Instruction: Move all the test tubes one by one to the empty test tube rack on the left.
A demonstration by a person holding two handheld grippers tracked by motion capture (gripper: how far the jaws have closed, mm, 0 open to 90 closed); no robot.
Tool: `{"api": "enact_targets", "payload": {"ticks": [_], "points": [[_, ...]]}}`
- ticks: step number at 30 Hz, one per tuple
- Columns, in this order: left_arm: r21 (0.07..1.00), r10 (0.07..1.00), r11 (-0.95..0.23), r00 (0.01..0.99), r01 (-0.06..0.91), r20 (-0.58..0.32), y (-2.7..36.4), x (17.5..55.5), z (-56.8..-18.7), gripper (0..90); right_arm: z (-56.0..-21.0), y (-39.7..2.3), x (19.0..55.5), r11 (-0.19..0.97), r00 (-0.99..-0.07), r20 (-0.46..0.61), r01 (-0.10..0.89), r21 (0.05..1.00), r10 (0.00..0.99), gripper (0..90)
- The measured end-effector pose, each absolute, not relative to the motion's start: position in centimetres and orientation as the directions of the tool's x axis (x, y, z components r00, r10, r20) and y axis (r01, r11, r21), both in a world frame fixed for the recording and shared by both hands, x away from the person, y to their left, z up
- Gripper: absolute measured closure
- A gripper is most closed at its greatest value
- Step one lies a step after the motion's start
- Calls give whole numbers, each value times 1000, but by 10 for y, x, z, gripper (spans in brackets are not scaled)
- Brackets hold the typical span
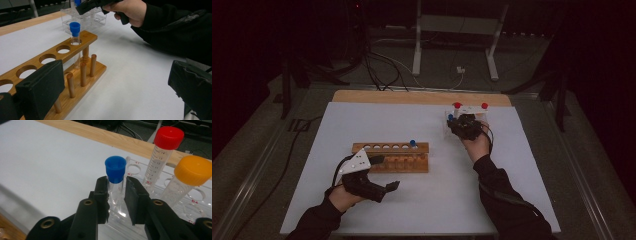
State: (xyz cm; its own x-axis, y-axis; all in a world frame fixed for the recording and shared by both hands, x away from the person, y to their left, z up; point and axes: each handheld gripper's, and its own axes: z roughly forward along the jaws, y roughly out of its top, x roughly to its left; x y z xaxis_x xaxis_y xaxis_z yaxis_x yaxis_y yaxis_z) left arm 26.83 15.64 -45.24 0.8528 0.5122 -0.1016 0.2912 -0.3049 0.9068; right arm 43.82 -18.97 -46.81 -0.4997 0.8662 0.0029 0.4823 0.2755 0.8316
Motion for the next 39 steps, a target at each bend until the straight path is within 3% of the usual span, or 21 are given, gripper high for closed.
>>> {"api": "enact_targets", "payload": {"ticks": [17,39], "points": [[905,512,-303,852,298,-109,157,270,-454,15,-466,-191,441,271,-494,7,490,828,869,766],[902,487,-311,865,299,-119,152,272,-445,15,-406,-195,410,320,-573,-43,394,862,819,766]]}}
